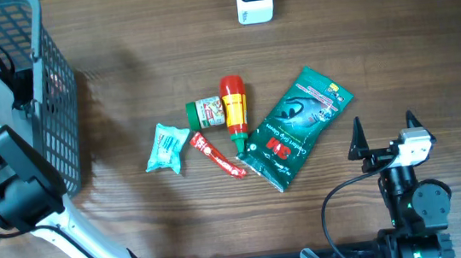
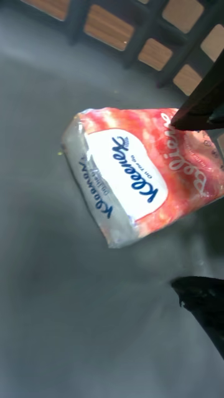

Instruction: Scan the item barcode

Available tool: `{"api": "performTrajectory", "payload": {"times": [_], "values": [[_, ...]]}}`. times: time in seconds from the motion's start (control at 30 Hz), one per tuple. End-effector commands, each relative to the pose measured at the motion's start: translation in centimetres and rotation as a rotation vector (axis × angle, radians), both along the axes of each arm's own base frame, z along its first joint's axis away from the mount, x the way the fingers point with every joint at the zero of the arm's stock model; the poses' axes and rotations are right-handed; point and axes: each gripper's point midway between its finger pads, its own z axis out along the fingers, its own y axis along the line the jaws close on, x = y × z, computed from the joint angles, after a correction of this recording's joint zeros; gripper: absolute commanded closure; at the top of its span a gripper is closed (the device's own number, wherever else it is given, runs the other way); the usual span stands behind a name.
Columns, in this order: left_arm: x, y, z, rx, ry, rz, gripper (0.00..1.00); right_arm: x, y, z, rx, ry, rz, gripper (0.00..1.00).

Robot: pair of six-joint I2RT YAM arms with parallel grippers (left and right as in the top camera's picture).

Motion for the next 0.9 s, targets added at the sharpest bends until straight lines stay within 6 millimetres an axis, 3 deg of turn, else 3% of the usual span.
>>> {"api": "performTrajectory", "payload": {"times": [0.0,0.17,0.27,0.37,0.63,0.77,0.87], "values": [[-0.2,0.6,-0.7,0.049,0.036,0.013,0.51,0.0,0.4,0.0,-0.009,-0.002,0.022,0.00],[0.3,-0.5,-0.7,0.062,0.040,-0.010,0.78,0.0,0.4,0.0,-0.009,-0.002,0.022,0.00],[0.2,-0.5,-0.9,0.117,0.067,-0.012,0.81,0.0,0.4,0.0,-0.008,-0.002,0.022,0.00],[0.0,-0.9,-1.3,0.147,0.093,-0.021,0.94,0.0,0.4,0.0,-0.008,-0.002,0.022,0.00],[-1.6,-0.8,-2.7,0.219,0.160,-0.171,0.96,0.0,0.4,0.0,-0.009,-0.002,0.022,0.00],[-2.7,0.6,-0.4,0.241,0.147,-0.179,0.96,0.0,0.4,0.0,-0.009,-0.002,0.022,0.00],[-3.6,2.1,3.1,0.265,0.105,-0.135,0.96,0.0,0.4,0.0,-0.008,-0.002,0.022,0.00]]}}
